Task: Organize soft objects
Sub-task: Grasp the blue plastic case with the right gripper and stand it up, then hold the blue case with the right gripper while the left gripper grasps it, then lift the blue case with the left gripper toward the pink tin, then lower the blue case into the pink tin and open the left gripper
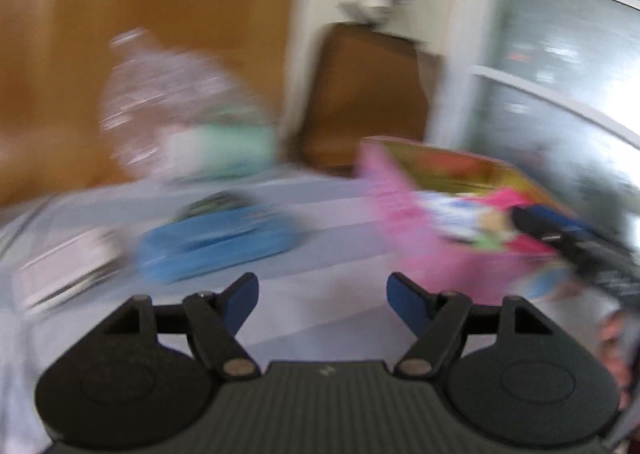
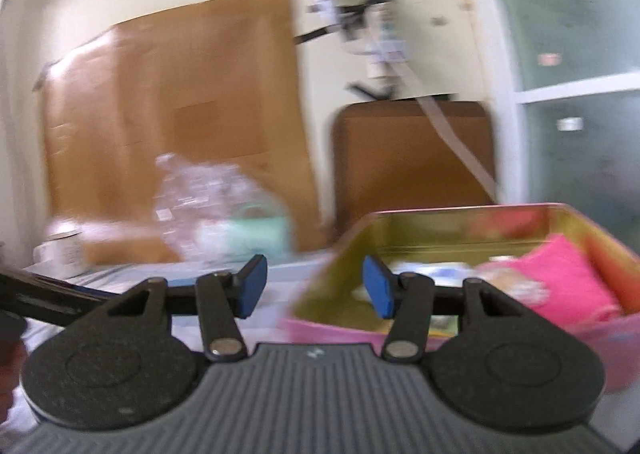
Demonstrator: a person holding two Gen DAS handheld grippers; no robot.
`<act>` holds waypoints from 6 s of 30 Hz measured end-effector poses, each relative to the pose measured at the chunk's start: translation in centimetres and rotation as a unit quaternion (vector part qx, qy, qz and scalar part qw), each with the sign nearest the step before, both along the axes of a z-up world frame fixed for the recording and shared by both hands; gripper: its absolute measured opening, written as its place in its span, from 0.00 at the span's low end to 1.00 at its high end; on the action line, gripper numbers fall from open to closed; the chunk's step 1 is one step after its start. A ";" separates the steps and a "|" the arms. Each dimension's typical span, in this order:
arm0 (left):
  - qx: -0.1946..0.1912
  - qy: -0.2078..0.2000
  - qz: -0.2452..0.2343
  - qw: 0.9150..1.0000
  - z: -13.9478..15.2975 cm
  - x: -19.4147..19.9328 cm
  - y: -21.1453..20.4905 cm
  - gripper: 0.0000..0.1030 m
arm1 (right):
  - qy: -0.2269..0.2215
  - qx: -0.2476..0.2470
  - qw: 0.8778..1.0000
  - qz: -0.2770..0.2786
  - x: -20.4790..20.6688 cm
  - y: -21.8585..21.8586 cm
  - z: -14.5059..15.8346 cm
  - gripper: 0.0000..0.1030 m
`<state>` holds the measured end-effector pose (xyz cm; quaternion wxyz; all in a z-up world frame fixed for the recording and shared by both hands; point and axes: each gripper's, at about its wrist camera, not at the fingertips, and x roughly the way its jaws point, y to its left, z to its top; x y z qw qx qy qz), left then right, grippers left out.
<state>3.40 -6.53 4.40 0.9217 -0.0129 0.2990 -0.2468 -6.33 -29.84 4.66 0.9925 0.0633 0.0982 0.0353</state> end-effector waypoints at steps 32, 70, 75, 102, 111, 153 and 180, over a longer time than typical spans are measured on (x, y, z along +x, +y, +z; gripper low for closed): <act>-0.106 0.039 0.134 0.984 -4.1 2.6 11.9 0.76 | 0.251 0.144 0.934 0.208 13.6 6.7 -3.2 0.56; -0.085 0.034 0.113 0.989 -4.0 2.5 11.2 0.82 | 0.183 -0.091 0.957 0.208 7.7 14.3 -4.7 0.53; -0.084 0.035 0.113 0.989 -4.0 2.5 11.3 0.83 | 0.184 -0.081 0.958 0.205 7.6 14.0 -4.6 0.54; -0.080 0.036 0.105 0.991 -4.1 2.5 11.2 0.86 | 0.184 -0.089 0.959 0.197 7.2 14.3 -4.4 0.54; -0.080 0.036 0.105 0.991 -4.1 2.6 11.2 0.86 | 0.184 -0.089 0.959 0.197 7.2 14.3 -4.4 0.54; -0.101 0.087 0.084 0.988 -4.3 2.8 11.3 0.88 | 0.193 -0.002 0.963 0.191 -1.1 10.2 -4.6 0.54; -0.069 0.091 -0.158 0.981 5.3 3.7 -13.7 0.62 | 0.041 0.036 0.998 0.010 -1.4 -2.2 1.2 0.53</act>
